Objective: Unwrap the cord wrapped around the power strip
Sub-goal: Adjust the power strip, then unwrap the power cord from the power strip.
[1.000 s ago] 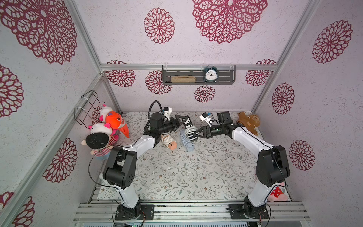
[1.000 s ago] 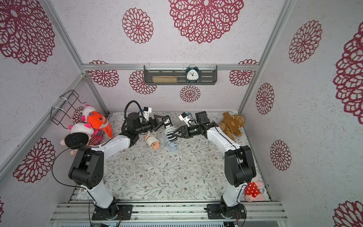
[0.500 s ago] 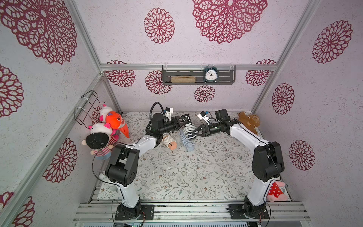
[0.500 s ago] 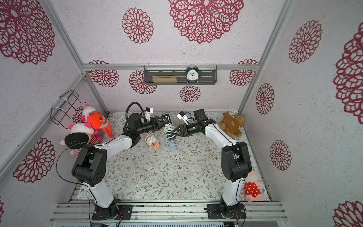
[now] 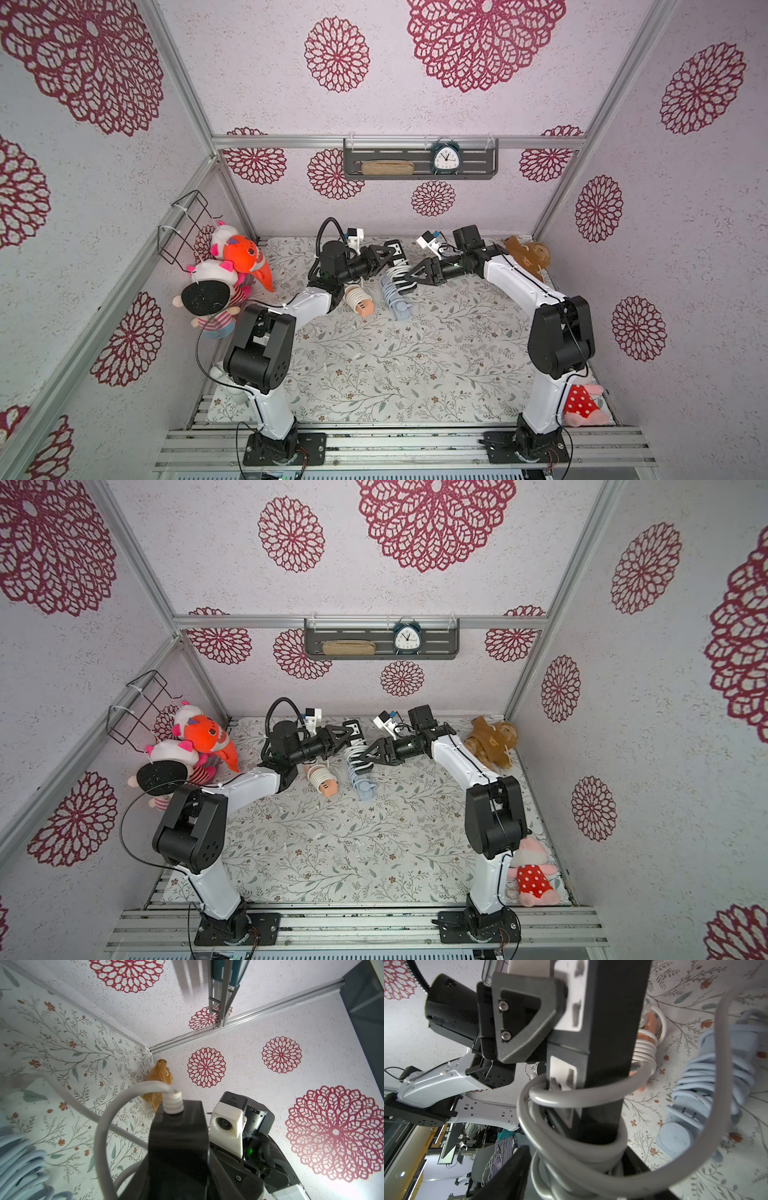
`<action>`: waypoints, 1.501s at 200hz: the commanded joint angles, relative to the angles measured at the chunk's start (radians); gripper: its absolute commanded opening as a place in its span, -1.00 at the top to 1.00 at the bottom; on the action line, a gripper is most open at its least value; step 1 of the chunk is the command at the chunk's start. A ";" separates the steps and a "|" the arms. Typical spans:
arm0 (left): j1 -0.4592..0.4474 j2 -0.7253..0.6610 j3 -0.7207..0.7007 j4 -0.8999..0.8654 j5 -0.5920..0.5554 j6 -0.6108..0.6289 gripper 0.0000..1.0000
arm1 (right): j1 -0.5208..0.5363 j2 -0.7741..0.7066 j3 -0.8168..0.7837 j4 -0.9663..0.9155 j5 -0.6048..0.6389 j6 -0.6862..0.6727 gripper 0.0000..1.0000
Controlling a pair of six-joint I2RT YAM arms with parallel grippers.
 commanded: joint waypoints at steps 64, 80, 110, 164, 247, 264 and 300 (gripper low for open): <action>0.007 -0.038 -0.037 0.092 -0.187 -0.268 1.00 | -0.124 -0.212 -0.256 0.283 0.364 -0.145 -0.59; 0.004 -0.071 -0.024 0.016 -0.225 -0.281 1.00 | -0.118 -0.247 -0.409 0.523 0.411 -0.137 -0.50; 0.002 -0.147 0.013 -0.163 -0.256 -0.266 1.00 | -0.104 -0.202 -0.523 0.821 0.436 -0.095 -0.34; -0.004 -0.246 0.097 -0.403 -0.266 -0.238 1.00 | -0.050 -0.036 -0.460 1.030 0.434 -0.046 -0.24; -0.008 -0.261 0.111 -0.461 -0.287 -0.222 1.00 | 0.052 0.009 -0.459 1.142 0.323 -0.003 -0.64; -0.008 -0.254 0.108 -0.449 -0.288 -0.224 1.00 | 0.051 -0.007 -0.476 1.126 0.302 0.019 -0.63; -0.004 -0.244 0.086 -0.422 -0.315 -0.229 1.00 | 0.013 -0.073 -0.477 0.840 0.368 -0.078 -0.57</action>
